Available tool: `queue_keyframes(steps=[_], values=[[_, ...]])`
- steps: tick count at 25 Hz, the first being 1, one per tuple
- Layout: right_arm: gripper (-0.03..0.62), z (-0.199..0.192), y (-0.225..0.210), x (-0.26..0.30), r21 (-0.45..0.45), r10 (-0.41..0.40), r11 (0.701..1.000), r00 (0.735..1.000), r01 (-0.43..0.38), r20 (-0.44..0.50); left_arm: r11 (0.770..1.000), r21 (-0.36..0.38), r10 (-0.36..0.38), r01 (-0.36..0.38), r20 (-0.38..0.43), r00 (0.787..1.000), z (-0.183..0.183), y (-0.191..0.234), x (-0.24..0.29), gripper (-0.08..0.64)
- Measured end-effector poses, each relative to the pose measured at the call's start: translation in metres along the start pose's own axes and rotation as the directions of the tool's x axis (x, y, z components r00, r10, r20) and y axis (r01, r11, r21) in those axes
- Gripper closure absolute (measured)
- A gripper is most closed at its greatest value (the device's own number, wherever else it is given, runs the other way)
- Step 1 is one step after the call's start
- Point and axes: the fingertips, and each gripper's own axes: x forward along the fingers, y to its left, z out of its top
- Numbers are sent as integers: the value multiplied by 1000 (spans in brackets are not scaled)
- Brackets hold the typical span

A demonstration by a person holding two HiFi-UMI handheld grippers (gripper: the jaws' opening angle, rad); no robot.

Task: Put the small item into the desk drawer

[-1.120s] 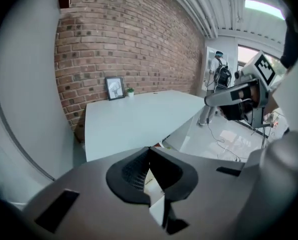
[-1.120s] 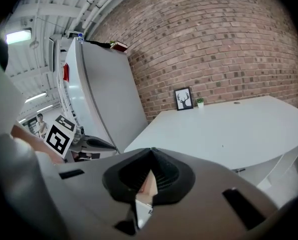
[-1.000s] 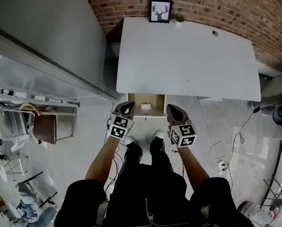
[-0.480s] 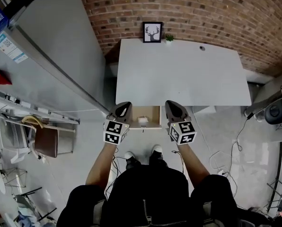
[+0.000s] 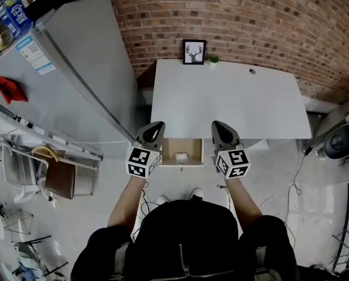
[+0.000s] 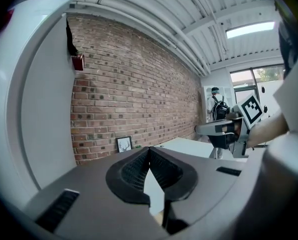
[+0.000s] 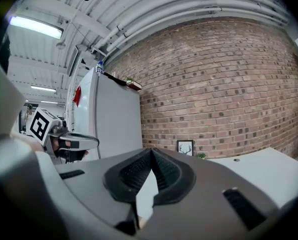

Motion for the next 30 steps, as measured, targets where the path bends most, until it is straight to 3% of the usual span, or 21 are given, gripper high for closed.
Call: queue_keyframes(steps=[7, 30], values=[[594, 12, 10, 5, -13, 15, 1000, 1000, -15, 15, 1000, -7, -6, 6, 31, 1000, 16, 3, -3, 540], [595, -4, 18, 3, -31, 36, 999, 999, -37, -35, 999, -32, -12, 13, 9, 1000, 6, -1, -5, 540]])
